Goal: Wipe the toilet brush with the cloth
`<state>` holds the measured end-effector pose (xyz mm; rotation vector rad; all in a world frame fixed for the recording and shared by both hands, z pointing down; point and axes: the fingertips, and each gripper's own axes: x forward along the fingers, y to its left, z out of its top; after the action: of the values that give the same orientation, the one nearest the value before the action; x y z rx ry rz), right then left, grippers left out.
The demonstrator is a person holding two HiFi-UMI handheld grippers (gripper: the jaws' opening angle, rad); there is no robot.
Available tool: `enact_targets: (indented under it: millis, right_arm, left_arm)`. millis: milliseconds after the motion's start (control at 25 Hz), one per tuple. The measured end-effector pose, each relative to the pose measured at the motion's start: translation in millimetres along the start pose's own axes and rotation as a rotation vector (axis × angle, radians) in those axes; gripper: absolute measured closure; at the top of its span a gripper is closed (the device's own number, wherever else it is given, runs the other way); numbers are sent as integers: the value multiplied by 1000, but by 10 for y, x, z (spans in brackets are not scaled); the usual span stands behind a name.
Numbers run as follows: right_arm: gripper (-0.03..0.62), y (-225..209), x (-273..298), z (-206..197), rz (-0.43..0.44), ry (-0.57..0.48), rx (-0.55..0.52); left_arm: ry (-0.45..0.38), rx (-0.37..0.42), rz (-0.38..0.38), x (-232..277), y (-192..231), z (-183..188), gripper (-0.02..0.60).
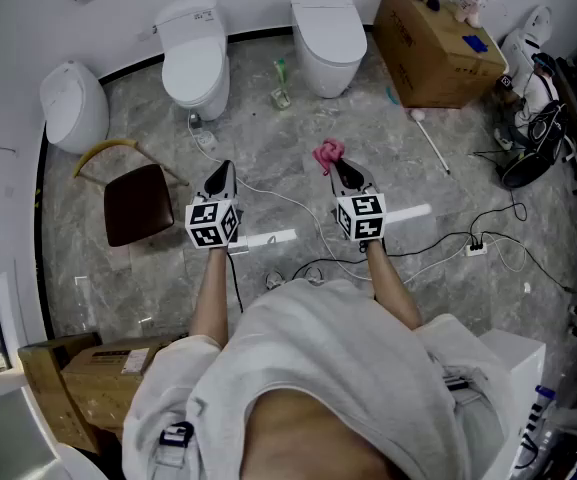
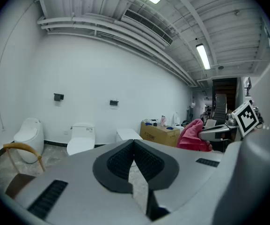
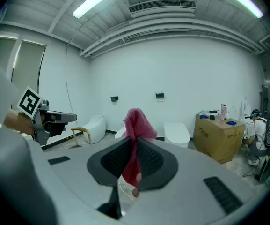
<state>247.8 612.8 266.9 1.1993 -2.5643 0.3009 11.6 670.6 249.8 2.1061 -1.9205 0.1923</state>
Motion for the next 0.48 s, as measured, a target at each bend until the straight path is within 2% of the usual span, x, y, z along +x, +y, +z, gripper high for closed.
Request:
enact_targets:
  millis: [480]
  right_arm:
    - [536, -221, -76, -21, 15, -15, 20]
  left_arm:
    - [0, 19, -8, 108, -286, 42, 561]
